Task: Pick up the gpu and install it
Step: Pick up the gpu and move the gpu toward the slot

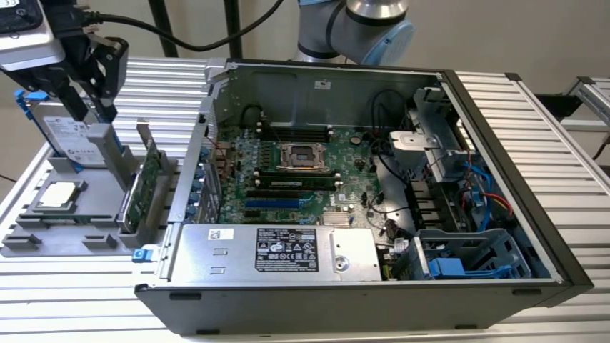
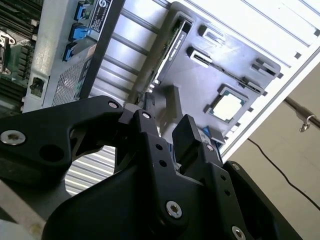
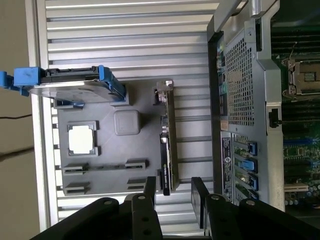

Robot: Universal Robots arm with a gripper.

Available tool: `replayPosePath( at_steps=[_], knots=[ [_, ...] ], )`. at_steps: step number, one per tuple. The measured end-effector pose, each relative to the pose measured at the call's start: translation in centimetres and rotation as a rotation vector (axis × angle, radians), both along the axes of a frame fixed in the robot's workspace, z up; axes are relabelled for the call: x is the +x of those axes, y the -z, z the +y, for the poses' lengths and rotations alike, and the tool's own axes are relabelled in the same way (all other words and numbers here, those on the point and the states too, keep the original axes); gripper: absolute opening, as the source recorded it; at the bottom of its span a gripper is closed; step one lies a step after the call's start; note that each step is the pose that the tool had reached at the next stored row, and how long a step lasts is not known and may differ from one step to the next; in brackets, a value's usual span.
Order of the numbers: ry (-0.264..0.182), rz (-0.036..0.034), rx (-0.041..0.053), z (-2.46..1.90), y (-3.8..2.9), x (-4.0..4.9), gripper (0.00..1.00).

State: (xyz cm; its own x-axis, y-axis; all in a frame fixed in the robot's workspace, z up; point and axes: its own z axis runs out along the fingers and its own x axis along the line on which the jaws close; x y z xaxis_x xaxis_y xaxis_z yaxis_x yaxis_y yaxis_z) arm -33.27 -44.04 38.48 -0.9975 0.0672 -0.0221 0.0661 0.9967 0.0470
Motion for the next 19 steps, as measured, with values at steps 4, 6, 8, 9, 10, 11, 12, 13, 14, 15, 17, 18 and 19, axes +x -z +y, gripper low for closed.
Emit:
replayPosePath(
  at_steps=[4, 6, 8, 9, 10, 11, 12, 13, 14, 15, 17, 18, 19],
  knots=[
    [0.000, 0.0000, -0.0004, 0.00, 0.09, 0.00, 1.00],
    [-0.001, 0.0000, -0.0004, 0.00, 0.14, 0.00, 1.00],
    [-0.002, 0.0000, -0.0005, 0.00, 0.19, 0.00, 1.00],
    [-0.002, -0.0001, -0.0005, 0.00, 0.23, 0.01, 1.00],
    [-0.002, 0.0000, -0.0006, 0.00, 0.26, 0.01, 1.00],
    [-0.003, -0.0001, -0.0006, 0.01, 0.30, 0.01, 1.00],
    [-0.003, 0.0000, -0.0006, 0.01, 0.34, 0.02, 1.00],
    [-0.003, 0.0000, -0.0006, 0.00, 0.37, 0.04, 1.00],
    [-0.004, 0.0000, -0.0006, 0.00, 0.41, 0.05, 1.00],
    [-0.004, 0.0000, -0.0007, 0.00, 0.45, 0.06, 1.00],
    [-0.005, -0.0001, -0.0005, 0.00, 0.54, 0.07, 1.00],
    [-0.005, 0.0000, -0.0006, 0.00, 0.58, 0.08, 1.00],
    [-0.005, -0.0001, -0.0005, 0.00, 0.64, 0.08, 1.00]
  ],
)
